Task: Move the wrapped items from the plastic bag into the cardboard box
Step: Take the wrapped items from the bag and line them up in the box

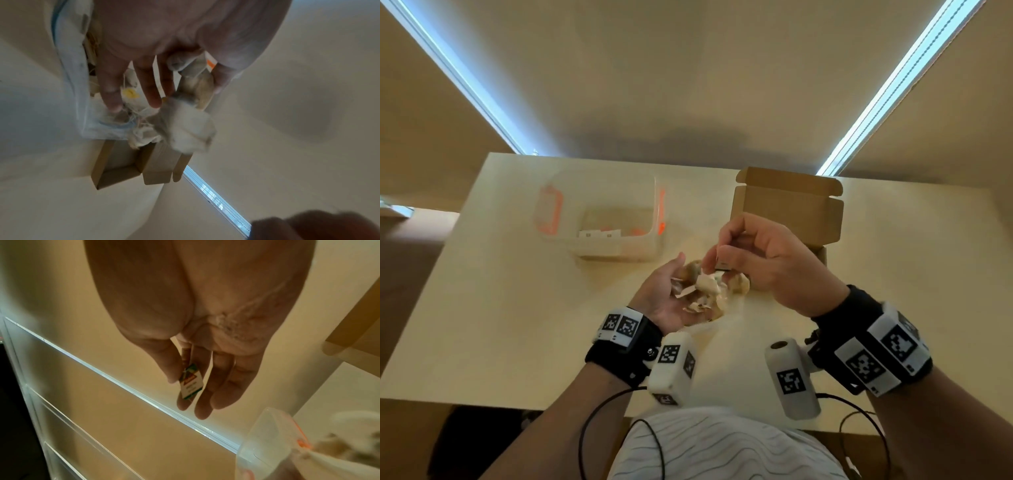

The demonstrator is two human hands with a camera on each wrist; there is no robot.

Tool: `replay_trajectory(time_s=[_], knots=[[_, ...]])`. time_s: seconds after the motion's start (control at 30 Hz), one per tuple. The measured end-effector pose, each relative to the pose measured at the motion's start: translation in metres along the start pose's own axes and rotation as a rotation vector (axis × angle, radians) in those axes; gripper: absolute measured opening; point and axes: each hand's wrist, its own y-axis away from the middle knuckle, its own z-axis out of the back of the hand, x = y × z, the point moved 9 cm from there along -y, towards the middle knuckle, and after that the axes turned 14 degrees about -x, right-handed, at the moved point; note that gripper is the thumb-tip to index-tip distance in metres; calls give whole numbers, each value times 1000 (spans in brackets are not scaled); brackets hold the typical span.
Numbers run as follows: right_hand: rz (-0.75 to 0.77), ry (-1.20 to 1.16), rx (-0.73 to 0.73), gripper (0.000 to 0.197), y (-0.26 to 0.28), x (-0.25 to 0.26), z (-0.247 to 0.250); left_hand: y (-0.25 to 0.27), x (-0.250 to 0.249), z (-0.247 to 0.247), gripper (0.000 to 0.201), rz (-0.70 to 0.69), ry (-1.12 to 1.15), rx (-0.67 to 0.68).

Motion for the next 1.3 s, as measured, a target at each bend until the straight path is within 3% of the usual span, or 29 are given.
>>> replay_trajectory(time_s=[0.17,0.33,0.43,0.53,0.63,0.73,0.97,1.07,1.2,1.3], knots=[[30,1,22,3,-4,16,3,-6,-1,6,5,-77,-87,20],[59,-29,40,4,-6,29,-1,-11,-15,19,26,-239,-194,-150],[72,-23,36,3,-7,33,3,-11,-31,21,15,-479,-448,-245],[113,112,-94,8,-10,30,33,-10,-44,11,5,-751,-854,-327],[106,210,-216,11,-10,13,69,-14,-48,8,15,-860,-995,-375],[-31,95,-256,13,-4,-16,85,-15,-54,4,18,-945,-1064,-401],[-120,84,-393,14,3,-51,105,-6,-88,-13,9,-1083,-1140,-453],[-132,75,-407,14,2,-56,107,-4,-89,-29,10,-1086,-1207,-394],[-152,21,-358,15,0,-62,95,-23,-50,-52,4,-1038,-1367,-239],[-161,-17,-355,16,-2,-64,88,-49,-15,-49,19,-1001,-1655,-202]])
